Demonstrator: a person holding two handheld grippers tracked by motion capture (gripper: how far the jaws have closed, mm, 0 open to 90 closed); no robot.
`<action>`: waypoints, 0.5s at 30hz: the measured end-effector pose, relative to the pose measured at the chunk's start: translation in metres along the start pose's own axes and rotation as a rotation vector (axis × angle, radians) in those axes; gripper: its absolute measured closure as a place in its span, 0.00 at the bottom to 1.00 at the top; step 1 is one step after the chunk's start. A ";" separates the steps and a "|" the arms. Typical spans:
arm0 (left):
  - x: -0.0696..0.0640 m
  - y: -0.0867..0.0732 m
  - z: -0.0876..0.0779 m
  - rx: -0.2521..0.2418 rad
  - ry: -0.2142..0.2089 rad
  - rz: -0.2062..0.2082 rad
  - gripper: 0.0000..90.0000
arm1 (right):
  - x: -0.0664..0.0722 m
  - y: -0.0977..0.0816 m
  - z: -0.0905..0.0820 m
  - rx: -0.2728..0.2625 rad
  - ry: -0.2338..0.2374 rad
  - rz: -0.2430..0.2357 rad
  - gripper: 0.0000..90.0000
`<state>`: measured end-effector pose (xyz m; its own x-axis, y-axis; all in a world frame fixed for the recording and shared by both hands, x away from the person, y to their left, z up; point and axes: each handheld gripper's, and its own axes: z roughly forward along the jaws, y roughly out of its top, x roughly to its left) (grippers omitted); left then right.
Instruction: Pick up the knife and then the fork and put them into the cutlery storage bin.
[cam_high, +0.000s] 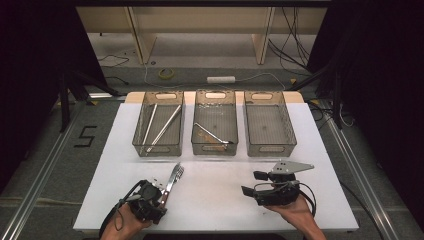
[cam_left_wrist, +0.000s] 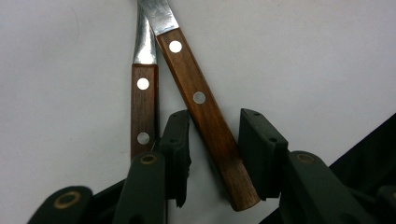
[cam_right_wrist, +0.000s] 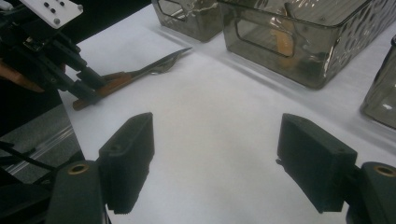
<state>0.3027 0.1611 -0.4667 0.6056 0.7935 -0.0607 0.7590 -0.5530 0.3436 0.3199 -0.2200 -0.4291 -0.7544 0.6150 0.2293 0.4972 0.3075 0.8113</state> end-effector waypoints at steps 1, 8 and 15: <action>0.001 0.000 0.000 0.002 -0.003 -0.003 0.70 | 0.000 0.000 0.000 0.000 0.001 -0.001 0.31; 0.003 0.000 0.000 -0.001 -0.004 -0.025 0.74 | 0.001 0.000 0.001 0.000 0.002 -0.004 0.32; 0.004 0.000 -0.001 -0.002 -0.002 -0.044 0.78 | 0.001 0.000 0.000 -0.001 0.006 -0.005 0.32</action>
<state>0.3052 0.1648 -0.4664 0.5721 0.8166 -0.0772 0.7844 -0.5171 0.3424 0.3199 -0.2192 -0.4289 -0.7596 0.6092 0.2280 0.4926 0.3099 0.8132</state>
